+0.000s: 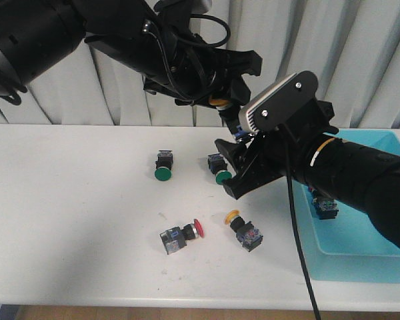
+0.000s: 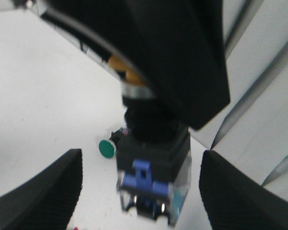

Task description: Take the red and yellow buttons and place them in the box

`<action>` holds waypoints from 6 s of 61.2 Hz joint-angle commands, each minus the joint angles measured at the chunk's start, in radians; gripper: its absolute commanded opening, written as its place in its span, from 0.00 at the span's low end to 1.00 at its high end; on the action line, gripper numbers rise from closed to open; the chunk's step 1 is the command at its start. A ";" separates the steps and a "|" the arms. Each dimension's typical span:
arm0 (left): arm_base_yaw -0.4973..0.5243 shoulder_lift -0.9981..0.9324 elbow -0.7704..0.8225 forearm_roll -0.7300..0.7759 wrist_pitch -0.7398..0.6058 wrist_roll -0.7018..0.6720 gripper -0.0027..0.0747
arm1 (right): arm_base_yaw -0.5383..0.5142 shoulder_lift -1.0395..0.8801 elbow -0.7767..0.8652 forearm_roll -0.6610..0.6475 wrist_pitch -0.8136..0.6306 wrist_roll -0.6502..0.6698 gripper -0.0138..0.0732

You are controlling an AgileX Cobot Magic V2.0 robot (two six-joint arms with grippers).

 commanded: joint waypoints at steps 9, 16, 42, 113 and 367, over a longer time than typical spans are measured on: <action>-0.004 -0.061 -0.024 -0.125 -0.052 -0.010 0.04 | 0.000 -0.017 -0.030 0.022 -0.139 -0.006 0.69; -0.004 -0.061 -0.024 -0.144 -0.042 -0.010 0.04 | -0.001 0.006 -0.030 0.034 -0.139 -0.006 0.57; -0.004 -0.061 -0.026 -0.151 0.015 0.089 0.17 | -0.001 0.023 -0.030 0.031 -0.135 -0.009 0.15; -0.001 -0.177 -0.027 0.519 0.059 0.252 0.21 | -0.554 0.010 -0.039 0.210 0.152 0.006 0.15; 0.490 -1.561 1.742 0.479 -0.838 0.153 0.03 | -0.567 -0.496 -0.135 0.250 0.344 -0.013 0.15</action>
